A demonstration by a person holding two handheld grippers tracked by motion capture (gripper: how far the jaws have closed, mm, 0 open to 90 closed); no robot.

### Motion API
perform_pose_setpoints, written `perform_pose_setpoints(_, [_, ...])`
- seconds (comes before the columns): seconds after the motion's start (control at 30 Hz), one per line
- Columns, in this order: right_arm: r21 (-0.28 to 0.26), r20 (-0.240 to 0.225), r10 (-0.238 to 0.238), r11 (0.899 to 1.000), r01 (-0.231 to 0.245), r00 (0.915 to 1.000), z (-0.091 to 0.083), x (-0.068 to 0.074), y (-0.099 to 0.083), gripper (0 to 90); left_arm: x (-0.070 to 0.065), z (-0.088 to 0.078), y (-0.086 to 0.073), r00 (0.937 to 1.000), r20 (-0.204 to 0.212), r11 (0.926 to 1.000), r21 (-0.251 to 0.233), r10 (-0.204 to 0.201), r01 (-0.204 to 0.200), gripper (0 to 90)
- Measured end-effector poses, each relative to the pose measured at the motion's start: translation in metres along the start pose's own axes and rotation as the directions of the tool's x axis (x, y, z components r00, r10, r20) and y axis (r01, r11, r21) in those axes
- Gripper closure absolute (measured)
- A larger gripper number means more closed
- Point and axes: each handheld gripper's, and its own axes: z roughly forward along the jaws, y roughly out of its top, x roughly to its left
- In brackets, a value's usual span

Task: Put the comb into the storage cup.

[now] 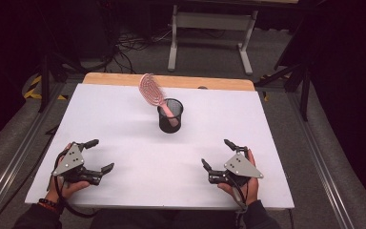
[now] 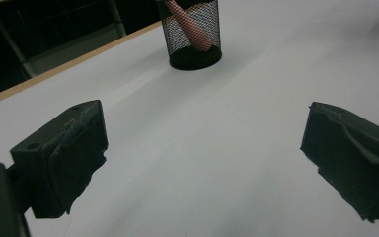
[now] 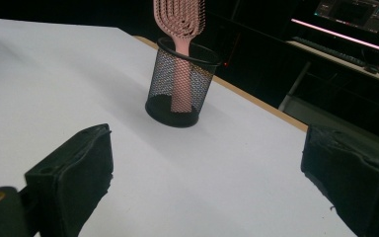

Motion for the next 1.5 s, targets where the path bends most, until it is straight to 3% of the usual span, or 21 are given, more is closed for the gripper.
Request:
perform_pose_setpoints(0.2, [-0.004,-0.002,-0.002,1.000,0.002,1.0000,0.001,0.003,0.001,6.9,0.002,-0.001,0.000,0.9999,-0.002,0.9999,-0.012,-0.011,0.011,4.0])
perform_pose_setpoints(0.47, [-0.006,0.002,0.001,1.000,-0.001,1.0000,0.001,0.003,-0.001,7.1,0.001,0.001,0.000,1.0000,-0.002,1.0000,0.007,-0.005,0.005,4.1])
perform_pose_setpoints(0.7, [-0.011,0.003,0.007,1.000,-0.007,1.0000,0.000,0.003,-0.001,7.2,0.003,0.003,-0.001,0.9993,0.010,0.9993,-0.004,-0.036,0.036,4.7])
perform_pose_setpoints(1.07, [-0.004,0.006,0.005,1.000,-0.005,1.0000,0.004,0.003,-0.002,7.4,0.004,0.001,-0.002,0.9994,0.016,0.9996,-0.001,-0.029,0.029,4.8])
perform_pose_setpoints(1.13, [-0.004,0.001,0.026,1.000,-0.026,0.9997,0.004,0.002,-0.002,7.6,0.004,0.002,-0.002,0.9996,0.019,0.9997,-0.001,-0.023,0.023,4.8])
perform_pose_setpoints(1.2, [-0.010,-0.003,0.042,0.999,-0.042,0.9991,0.003,0.000,-0.003,7.6,0.005,0.003,-0.002,0.9996,0.014,0.9997,0.006,-0.023,0.023,4.6])
perform_pose_setpoints(1.4, [-0.012,0.001,0.035,0.999,-0.035,0.9994,0.002,-0.005,-0.003,7.5,0.006,0.003,-0.003,0.9993,0.006,0.9993,0.005,-0.038,0.038,4.3])
perform_pose_setpoints(1.5, [-0.003,-0.002,0.044,0.999,-0.044,0.9990,0.005,-0.009,-0.005,7.5,0.009,0.003,-0.003,0.9991,-0.020,0.9992,0.016,-0.036,0.037,4.2])
